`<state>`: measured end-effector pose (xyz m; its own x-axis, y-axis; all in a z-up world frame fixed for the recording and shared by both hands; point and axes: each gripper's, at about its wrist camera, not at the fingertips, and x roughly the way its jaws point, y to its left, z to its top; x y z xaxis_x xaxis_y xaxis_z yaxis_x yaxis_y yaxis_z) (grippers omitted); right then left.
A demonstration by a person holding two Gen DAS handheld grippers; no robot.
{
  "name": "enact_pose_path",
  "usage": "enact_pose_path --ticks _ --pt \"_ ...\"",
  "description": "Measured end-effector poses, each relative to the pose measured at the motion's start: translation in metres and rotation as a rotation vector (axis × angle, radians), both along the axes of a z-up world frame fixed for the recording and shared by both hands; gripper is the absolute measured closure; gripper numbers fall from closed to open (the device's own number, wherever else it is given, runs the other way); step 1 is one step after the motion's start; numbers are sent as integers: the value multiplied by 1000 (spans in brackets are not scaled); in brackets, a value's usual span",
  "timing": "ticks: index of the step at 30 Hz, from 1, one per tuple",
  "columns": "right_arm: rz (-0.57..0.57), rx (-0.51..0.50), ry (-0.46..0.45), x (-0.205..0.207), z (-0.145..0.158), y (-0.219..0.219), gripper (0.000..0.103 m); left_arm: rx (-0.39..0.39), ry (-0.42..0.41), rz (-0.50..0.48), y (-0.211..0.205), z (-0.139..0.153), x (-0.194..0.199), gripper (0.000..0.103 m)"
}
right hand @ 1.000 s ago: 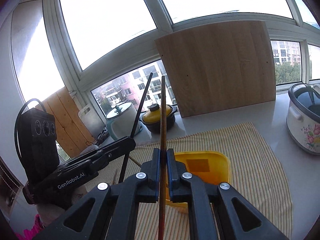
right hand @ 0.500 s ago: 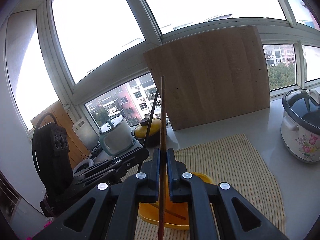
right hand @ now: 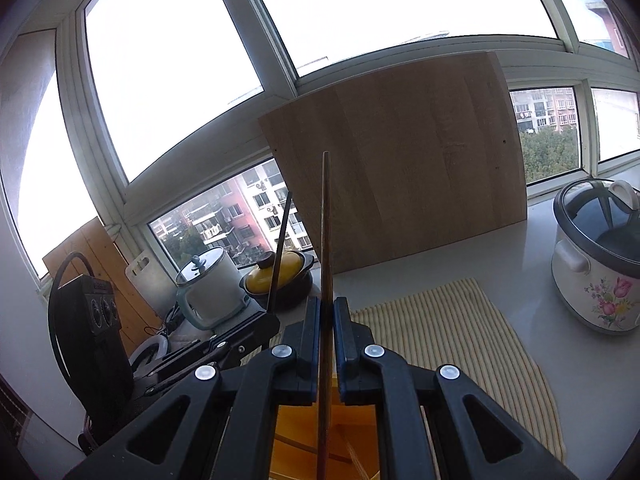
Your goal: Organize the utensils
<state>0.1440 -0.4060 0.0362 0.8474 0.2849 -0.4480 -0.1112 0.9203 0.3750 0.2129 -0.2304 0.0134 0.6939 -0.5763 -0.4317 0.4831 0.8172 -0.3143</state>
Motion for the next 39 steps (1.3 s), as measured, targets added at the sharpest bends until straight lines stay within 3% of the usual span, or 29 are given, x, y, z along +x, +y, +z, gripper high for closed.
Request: enact_pose_path --ticks 19,22,25,34,39 --pt "-9 -45 101 24 -42 7 99 10 31 -35 12 -16 -19 99" --pt "-5 -50 109 22 -45 8 95 24 25 -50 15 -15 -28 99" --pt "1 -58 112 18 -47 11 85 21 22 -58 20 -14 -36 99" --pt "1 -62 105 5 -40 17 82 19 36 -72 38 -12 -56 99" --pt "13 -66 85 -7 -30 25 75 24 39 -53 60 -10 -66 99"
